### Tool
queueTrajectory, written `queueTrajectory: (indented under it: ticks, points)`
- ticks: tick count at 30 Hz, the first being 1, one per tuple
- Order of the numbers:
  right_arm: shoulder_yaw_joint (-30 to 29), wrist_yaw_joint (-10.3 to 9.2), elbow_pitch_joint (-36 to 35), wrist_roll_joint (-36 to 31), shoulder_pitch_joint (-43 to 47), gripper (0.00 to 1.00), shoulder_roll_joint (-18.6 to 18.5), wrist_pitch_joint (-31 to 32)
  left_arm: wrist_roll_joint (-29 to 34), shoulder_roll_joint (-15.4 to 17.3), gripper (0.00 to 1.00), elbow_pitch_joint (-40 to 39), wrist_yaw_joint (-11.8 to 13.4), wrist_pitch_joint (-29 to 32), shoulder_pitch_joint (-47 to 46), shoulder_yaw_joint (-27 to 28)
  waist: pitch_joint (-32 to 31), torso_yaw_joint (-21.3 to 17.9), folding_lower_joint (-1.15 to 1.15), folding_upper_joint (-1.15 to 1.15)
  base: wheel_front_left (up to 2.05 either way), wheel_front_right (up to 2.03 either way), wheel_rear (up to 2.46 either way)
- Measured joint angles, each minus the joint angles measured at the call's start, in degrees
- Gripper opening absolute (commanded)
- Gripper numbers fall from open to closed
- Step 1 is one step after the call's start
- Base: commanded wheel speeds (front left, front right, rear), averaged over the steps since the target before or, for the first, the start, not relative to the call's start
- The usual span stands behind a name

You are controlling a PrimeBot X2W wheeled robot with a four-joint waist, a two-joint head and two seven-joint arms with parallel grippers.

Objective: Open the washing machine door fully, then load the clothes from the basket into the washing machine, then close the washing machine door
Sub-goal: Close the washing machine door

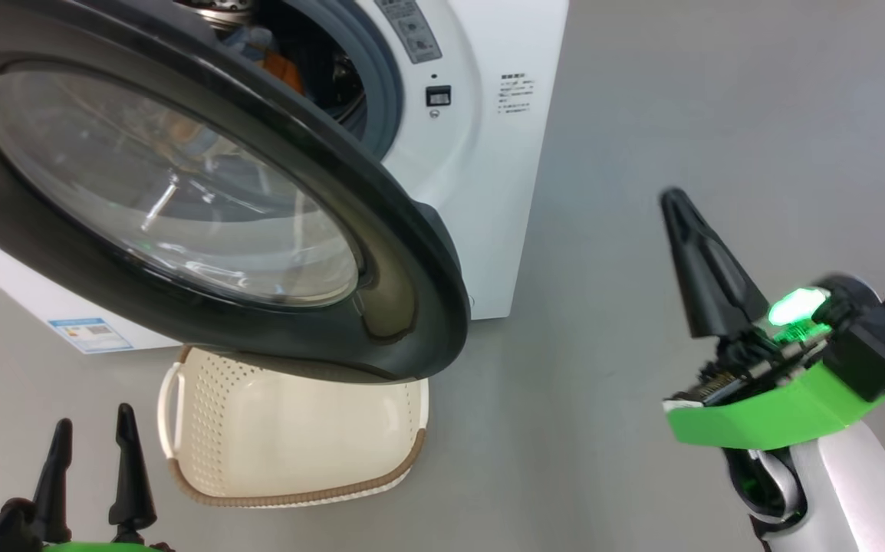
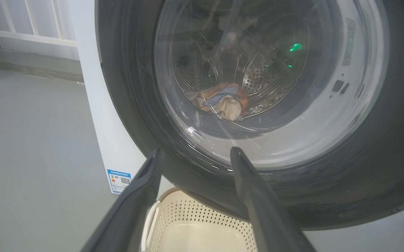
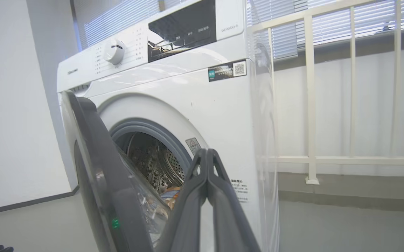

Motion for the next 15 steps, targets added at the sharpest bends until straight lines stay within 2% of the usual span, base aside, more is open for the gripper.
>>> queueTrajectory:
  ticks: [8,15]
  points:
    - [6.7,0.01,-6.5,0.3,-3.1,0.0,0.5,0.0,-0.1,-0.1,1.0,-0.4,0.0,0.0,0.0,0.0,-0.5,1.4,0.0,0.0,0.0,0.0,0.0]
    - [15.9,0.0,-4.7,1.9,-3.1,0.0,0.3,0.0,-1.1,-0.2,1.0,-0.5,0.0,0.0,0.0,-0.5,-0.4,2.9,0.0,0.0,0.0,0.0,0.0]
